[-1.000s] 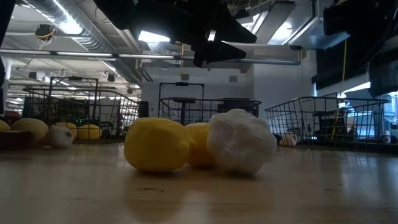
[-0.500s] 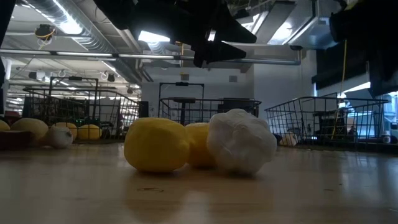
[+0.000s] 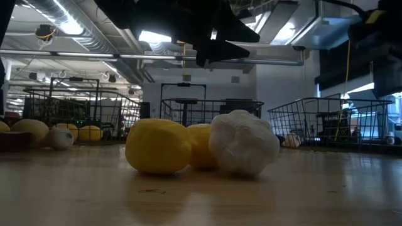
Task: Sort produce into baskets
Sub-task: Put the yellow lemon into the left gold wire basket
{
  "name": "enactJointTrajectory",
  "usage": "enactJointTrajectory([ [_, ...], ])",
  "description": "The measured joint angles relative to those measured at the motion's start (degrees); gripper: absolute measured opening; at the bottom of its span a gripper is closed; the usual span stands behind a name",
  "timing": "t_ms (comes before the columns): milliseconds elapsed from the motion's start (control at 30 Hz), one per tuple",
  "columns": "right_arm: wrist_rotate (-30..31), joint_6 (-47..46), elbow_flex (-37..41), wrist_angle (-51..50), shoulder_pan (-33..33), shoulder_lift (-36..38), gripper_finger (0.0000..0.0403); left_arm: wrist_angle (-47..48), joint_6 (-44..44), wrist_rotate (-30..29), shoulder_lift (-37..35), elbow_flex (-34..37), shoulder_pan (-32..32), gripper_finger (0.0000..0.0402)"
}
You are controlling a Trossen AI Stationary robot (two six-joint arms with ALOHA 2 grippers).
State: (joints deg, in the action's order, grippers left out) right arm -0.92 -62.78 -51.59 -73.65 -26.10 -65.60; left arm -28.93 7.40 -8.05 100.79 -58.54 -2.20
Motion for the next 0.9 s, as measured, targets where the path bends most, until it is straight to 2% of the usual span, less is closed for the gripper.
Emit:
enactJointTrajectory([
  [167,-0.7,0.0,0.0,0.0,-0.7,-1.2,0.0128,0.0,0.0,0.0,0.0,0.0,0.0,0.0253],
  [533,-0.8,0.0,0.0,-1.7,-0.6,-6.0,0.0243,0.0,-3.0,0.0,0.0,0.0,-0.9,0.0253],
  [767,0.0,0.0,0.1,-5.5,-0.5,-10.6,0.0257,0.0,-3.0,0.0,0.0,0.0,-0.8,0.0253],
  [900,-1.0,0.0,3.4,-3.3,-0.5,-11.1,0.0257,0.0,-3.0,0.0,0.0,0.0,-0.8,0.0253],
])
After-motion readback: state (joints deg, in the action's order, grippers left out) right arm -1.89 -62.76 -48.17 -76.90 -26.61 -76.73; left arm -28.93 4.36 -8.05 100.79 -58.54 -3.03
